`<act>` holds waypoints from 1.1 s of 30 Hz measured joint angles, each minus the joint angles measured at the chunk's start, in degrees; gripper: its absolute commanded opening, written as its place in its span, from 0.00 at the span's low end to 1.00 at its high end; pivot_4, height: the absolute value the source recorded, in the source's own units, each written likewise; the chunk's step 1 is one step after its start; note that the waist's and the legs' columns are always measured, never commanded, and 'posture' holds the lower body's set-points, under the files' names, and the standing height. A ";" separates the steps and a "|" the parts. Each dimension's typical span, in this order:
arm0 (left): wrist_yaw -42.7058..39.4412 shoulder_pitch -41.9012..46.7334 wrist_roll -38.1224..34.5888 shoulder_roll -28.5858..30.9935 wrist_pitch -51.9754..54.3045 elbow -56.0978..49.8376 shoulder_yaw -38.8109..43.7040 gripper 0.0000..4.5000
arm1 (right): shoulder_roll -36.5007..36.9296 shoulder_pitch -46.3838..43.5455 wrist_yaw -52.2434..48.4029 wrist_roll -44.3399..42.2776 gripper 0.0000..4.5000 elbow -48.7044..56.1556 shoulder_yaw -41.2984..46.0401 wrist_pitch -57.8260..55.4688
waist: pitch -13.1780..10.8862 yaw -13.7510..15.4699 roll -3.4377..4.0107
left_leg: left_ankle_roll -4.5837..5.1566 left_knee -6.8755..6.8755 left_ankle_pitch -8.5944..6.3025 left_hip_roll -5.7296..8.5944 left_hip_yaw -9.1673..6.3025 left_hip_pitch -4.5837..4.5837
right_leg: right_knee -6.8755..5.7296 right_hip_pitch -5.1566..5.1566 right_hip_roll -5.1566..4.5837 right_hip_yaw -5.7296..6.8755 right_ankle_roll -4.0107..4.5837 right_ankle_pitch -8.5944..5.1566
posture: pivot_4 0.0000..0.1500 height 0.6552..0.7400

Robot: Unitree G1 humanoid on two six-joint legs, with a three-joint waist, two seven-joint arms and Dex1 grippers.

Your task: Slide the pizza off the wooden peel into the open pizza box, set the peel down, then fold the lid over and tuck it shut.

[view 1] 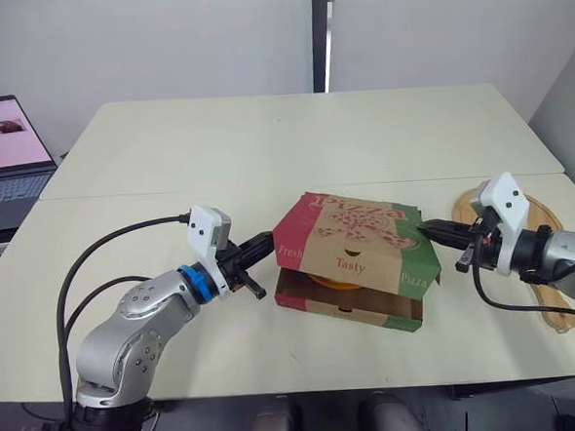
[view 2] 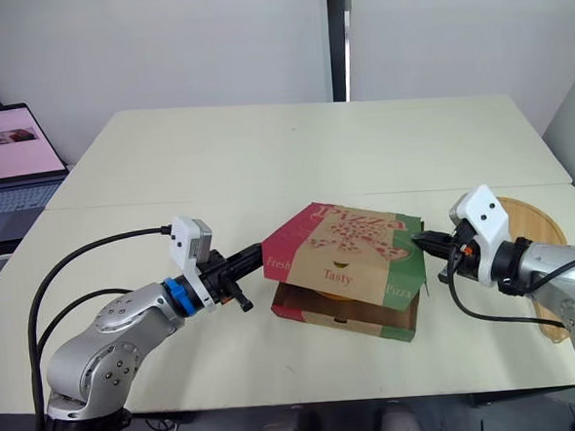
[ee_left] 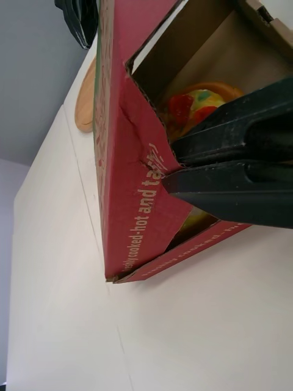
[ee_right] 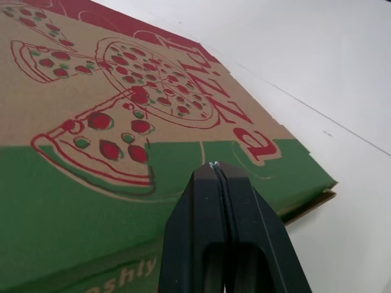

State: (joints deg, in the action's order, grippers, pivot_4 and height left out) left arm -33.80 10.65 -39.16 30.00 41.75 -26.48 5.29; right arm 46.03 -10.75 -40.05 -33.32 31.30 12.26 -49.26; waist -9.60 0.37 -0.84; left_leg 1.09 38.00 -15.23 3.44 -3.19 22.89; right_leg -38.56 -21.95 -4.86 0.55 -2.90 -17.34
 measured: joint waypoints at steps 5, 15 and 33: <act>-4.76 -0.45 -0.60 2.47 -0.77 0.44 0.45 0.09 | -0.22 0.15 0.34 -0.01 0.00 0.16 -0.64 0.02 | 0.00 -0.15 0.00 | 0.00 -0.02 0.00 0.00 0.01 0.00 | -0.01 -0.03 0.00 0.00 0.01 -0.01 | 1.00 0.86; -17.81 -1.02 -3.12 15.35 0.79 3.66 1.87 0.62 | -0.20 0.08 0.06 0.02 0.00 0.20 -1.97 0.14 | -0.01 -0.26 0.01 | 0.01 -0.04 -0.01 -0.01 -0.01 0.02 | -0.03 -0.08 -0.01 0.02 0.06 -0.03 | 1.00 0.86; -31.42 24.06 0.18 15.91 1.38 22.91 -5.29 0.00 | 0.51 -1.38 -1.34 0.14 0.00 -0.05 -2.63 1.31 | -0.04 -0.49 -0.02 | 0.01 -0.04 0.00 0.00 -0.02 0.06 | -0.09 -0.14 -0.01 0.04 0.06 -0.03 | 1.00 0.86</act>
State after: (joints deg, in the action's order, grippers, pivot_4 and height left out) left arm -65.22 34.71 -38.98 45.91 43.14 -3.56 -0.01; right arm 46.54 -12.13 -41.39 -33.18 31.25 9.63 -47.95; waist -9.63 -0.11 -0.86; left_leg 1.10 37.95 -15.23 3.44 -3.20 22.95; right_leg -38.65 -22.09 -4.87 0.59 -2.84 -17.37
